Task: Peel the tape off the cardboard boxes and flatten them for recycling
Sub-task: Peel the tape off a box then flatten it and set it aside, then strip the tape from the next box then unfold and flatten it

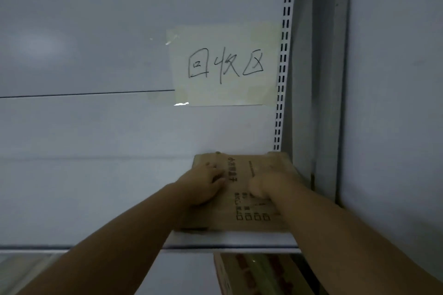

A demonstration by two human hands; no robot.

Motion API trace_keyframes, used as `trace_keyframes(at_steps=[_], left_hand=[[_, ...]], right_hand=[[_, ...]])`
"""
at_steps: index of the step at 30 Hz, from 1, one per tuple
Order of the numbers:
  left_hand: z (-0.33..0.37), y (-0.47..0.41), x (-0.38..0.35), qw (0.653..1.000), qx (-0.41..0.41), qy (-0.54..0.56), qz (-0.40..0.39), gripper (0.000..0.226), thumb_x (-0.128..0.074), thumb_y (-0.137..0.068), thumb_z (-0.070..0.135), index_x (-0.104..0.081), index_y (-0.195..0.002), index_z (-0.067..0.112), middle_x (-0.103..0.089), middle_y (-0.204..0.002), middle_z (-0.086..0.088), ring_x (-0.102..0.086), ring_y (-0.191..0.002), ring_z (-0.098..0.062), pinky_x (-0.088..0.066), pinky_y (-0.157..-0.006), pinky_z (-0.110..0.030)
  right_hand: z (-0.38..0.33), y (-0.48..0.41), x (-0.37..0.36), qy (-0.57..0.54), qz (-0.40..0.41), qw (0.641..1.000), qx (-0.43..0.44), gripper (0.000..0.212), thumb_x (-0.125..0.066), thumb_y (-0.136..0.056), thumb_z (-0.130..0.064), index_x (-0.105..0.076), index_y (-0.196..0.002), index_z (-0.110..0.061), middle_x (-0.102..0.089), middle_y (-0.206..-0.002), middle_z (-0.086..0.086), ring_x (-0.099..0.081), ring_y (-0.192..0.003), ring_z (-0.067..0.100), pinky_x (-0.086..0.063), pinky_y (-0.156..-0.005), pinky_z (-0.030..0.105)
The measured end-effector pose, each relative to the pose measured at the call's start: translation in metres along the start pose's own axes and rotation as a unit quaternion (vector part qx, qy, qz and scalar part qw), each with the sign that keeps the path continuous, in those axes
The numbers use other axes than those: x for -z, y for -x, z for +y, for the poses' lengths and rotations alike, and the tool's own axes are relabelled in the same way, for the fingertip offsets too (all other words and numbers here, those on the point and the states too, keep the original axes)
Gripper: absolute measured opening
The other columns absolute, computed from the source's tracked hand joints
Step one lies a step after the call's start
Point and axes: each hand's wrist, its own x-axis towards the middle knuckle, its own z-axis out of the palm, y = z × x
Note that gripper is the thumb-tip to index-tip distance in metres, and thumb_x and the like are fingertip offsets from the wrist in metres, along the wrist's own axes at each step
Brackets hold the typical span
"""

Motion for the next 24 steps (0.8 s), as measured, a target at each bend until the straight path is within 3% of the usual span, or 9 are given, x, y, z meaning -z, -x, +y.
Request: trace_keyframes(at_steps=[2, 4, 7, 9, 11, 17, 24], left_hand=[[-0.006, 0.020, 0.004, 1.000, 0.025, -0.004, -0.009, 0.042, -0.032, -0.100, 0.043, -0.046, -0.136, 0.027, -0.043, -0.140, -0.001, -0.037, -0.131, -0.021, -0.030, -0.108, -0.037], [-0.020, 0.043, 0.012, 0.998, 0.054, 0.010, -0.008, 0.043, -0.031, -0.101, 0.044, -0.041, -0.141, 0.030, -0.039, -0.145, -0.002, -0.032, -0.136, -0.021, -0.026, -0.111, -0.038], [-0.054, 0.076, 0.035, 0.991, 0.131, -0.014, 0.004, 0.054, -0.027, -0.101, 0.045, -0.025, -0.149, 0.022, -0.019, -0.158, -0.002, -0.012, -0.146, -0.018, -0.011, -0.117, -0.037], [-0.088, 0.108, 0.053, 0.981, 0.185, -0.047, 0.022, 0.055, -0.024, -0.102, 0.046, -0.021, -0.151, 0.020, -0.013, -0.159, -0.002, -0.007, -0.147, -0.018, -0.008, -0.118, -0.041], [-0.124, 0.144, 0.072, 0.968, 0.234, -0.079, 0.044, 0.057, -0.022, -0.101, 0.047, -0.017, -0.151, 0.020, -0.009, -0.160, -0.003, -0.003, -0.147, -0.020, -0.007, -0.118, -0.046], [-0.224, 0.261, 0.115, 0.939, 0.295, -0.160, 0.081, 0.058, -0.017, -0.100, 0.050, -0.015, -0.151, 0.023, -0.012, -0.160, -0.001, -0.003, -0.147, -0.020, 0.000, -0.117, -0.051], [-0.344, 0.389, 0.150, 0.928, 0.326, -0.156, 0.092, 0.057, -0.019, -0.100, 0.049, -0.016, -0.151, 0.023, -0.010, -0.160, -0.002, -0.001, -0.147, -0.020, 0.000, -0.117, -0.050]], right_hand=[[-0.013, 0.010, 0.008, -0.003, 0.018, 1.000, 0.008, 0.048, -0.056, -0.089, -0.035, -0.046, -0.131, -0.014, -0.043, -0.139, 0.010, -0.041, -0.128, 0.026, -0.033, -0.109, 0.034], [-0.037, 0.014, 0.007, 0.034, 0.050, 0.997, 0.047, 0.063, -0.048, -0.092, -0.040, -0.028, -0.145, -0.014, -0.024, -0.151, 0.013, -0.022, -0.140, 0.029, -0.015, -0.117, 0.043], [-0.084, 0.032, -0.003, 0.113, 0.084, 0.968, 0.209, 0.058, -0.034, -0.097, -0.043, -0.017, -0.149, -0.027, -0.009, -0.157, 0.016, -0.007, -0.144, 0.033, -0.004, -0.116, 0.053], [-0.126, 0.056, -0.013, 0.124, 0.087, 0.936, 0.318, 0.056, -0.025, -0.099, -0.046, -0.011, -0.150, -0.030, -0.001, -0.159, 0.014, 0.002, -0.145, 0.032, 0.001, -0.116, 0.053], [-0.172, 0.079, -0.024, 0.148, 0.091, 0.912, 0.372, 0.058, -0.023, -0.099, -0.049, -0.008, -0.151, -0.028, 0.004, -0.159, 0.013, 0.010, -0.145, 0.031, 0.005, -0.116, 0.053], [-0.311, 0.142, -0.053, 0.174, 0.092, 0.863, 0.465, 0.062, -0.024, -0.099, -0.051, -0.003, -0.151, -0.026, 0.007, -0.159, 0.012, 0.011, -0.146, 0.028, 0.004, -0.117, 0.049], [-0.457, 0.208, -0.076, 0.152, 0.053, 0.848, 0.505, 0.063, -0.026, -0.099, -0.051, -0.002, -0.152, -0.027, 0.007, -0.159, 0.009, 0.004, -0.146, 0.027, -0.005, -0.117, 0.043]])
